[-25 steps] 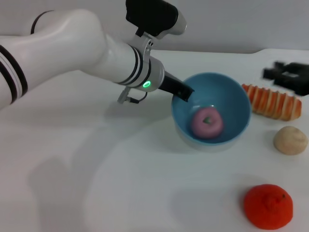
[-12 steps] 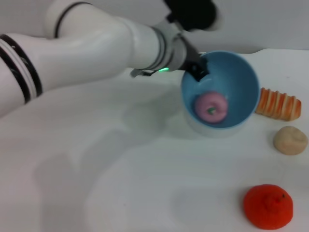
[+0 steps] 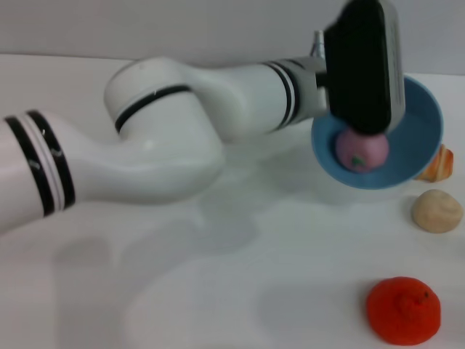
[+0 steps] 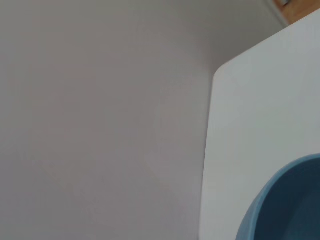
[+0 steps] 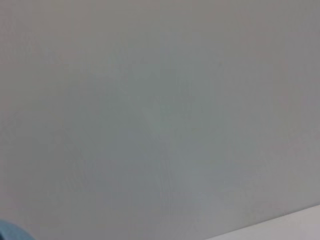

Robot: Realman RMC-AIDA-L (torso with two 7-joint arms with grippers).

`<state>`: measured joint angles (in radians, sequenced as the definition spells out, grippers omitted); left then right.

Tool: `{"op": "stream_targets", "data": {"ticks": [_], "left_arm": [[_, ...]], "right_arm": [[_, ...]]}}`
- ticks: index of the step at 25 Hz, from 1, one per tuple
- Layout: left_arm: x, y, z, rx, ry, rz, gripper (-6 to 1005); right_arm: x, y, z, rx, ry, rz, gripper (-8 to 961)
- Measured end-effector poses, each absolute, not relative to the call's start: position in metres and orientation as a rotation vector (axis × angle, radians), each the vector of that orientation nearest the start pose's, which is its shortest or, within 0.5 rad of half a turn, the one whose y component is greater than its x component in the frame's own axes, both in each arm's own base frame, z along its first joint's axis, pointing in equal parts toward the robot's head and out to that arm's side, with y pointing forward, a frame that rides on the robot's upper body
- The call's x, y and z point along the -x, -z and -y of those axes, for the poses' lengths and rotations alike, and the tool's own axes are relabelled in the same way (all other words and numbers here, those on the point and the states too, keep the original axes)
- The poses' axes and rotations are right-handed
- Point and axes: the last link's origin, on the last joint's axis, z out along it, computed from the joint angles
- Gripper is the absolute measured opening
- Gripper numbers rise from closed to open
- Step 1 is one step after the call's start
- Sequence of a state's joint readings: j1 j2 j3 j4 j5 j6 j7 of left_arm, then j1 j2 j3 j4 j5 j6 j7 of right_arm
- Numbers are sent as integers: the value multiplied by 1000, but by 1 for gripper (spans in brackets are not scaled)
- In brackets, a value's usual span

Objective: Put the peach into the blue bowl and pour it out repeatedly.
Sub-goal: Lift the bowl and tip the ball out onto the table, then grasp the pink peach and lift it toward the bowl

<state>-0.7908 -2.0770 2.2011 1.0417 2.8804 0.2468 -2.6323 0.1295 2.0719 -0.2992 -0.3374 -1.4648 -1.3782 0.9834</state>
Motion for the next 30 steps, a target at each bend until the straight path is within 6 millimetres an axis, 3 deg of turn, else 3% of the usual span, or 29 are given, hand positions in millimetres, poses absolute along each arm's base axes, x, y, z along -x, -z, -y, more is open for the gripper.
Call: {"op": "stream_targets", "data": {"ticks": [10,18,23,29,30], "left_arm": [[75,144,-350,2078,43,-1128,-2],[85,142,-350,1982,43,-1208,-2],[89,137,-356,2013,85,-1087,-2],[90,117,-382,2151,258,-494,-1],[90,117,-382,2151,258,-494,-1]], "right_arm": [[-408,-46,-228,1597,-894,-945,592],[-400,-35,-238,1559,-965,-984,591],[-395,-29,-243,1557,-995,-1006,591],[-385,-9,-244,1634,-1023,-1058,592],[-381,-3,-244,1679,-1025,-1078,592]]}}
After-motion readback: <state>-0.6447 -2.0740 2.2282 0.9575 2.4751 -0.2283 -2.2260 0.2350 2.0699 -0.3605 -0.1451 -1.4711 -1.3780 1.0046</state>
